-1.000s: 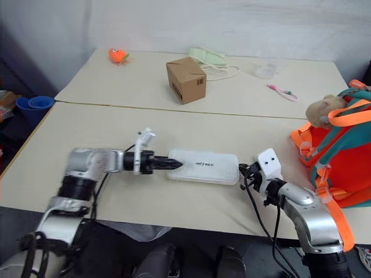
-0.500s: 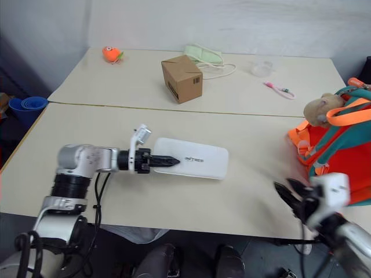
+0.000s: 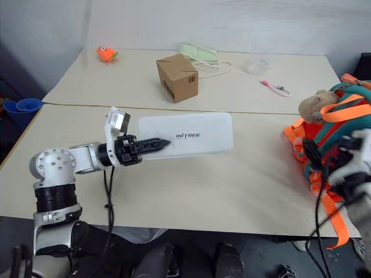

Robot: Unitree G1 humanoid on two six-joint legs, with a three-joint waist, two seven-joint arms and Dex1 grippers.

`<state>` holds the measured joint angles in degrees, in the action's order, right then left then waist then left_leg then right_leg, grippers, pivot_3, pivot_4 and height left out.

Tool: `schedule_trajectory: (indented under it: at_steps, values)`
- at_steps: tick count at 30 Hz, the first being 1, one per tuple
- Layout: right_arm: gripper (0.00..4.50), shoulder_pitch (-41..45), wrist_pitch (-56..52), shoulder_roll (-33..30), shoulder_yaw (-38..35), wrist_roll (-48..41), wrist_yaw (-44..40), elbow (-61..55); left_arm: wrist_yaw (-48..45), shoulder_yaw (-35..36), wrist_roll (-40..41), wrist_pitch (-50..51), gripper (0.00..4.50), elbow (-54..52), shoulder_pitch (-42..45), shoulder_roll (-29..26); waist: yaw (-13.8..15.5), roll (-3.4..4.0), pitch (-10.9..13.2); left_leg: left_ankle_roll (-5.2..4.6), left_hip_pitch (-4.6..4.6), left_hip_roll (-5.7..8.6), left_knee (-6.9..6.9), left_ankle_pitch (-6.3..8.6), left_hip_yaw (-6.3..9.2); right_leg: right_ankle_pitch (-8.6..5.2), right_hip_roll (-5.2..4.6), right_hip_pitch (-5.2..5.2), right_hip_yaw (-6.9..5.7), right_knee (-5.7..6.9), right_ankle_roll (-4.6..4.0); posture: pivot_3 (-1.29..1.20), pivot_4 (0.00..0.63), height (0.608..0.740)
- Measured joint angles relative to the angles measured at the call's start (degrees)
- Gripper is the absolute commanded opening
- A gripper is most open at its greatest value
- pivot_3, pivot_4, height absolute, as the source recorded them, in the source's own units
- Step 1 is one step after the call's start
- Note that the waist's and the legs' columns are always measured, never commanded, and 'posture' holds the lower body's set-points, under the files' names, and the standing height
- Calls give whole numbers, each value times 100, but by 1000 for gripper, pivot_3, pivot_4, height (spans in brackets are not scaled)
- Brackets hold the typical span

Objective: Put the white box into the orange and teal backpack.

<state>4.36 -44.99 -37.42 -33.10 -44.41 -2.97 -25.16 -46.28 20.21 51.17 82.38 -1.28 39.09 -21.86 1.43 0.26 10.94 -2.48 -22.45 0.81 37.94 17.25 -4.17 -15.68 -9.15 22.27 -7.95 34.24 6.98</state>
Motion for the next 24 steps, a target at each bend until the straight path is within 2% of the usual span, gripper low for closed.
schedule_trajectory:
  at_steps: [1,4,15,18,20,24]
  values:
    - [4500,296,35,31,262,238,102,322,51,5,48,-54,1307,-61,15,-6,9,0,0,-5,-7,1,-1,-3,-8,0,1,8,5,2,0,0,150,740]
    - [3908,792,500,229,572,829,192,1093,153,6,117,-183,1307,-73,41,-3,10,-1,1,-12,-13,6,3,-7,-27,5,0,14,5,-3,9,0,150,740]
    - [115,792,1356,382,799,1243,-906,1414,648,155,183,-607,1307,-66,322,-194,-33,-6,3,-8,8,-12,1,-3,-65,11,21,22,25,6,17,0,150,740]
    - [18,778,1341,364,882,995,-1583,1311,650,101,127,-981,1307,-69,299,-215,-34,-6,3,-2,9,-26,1,0,-76,13,35,26,33,3,14,0,150,740]
    - [18,661,1147,132,1094,569,-2344,948,652,137,109,-1370,1307,-43,343,-174,-32,-5,4,4,8,-45,1,4,-85,19,56,29,38,-8,4,0,150,740]
    - [18,381,410,-639,1105,-856,-3749,48,444,111,111,-1868,1307,0,623,-325,-25,-14,17,10,8,-57,-1,9,-88,21,67,29,35,-17,0,0,150,740]
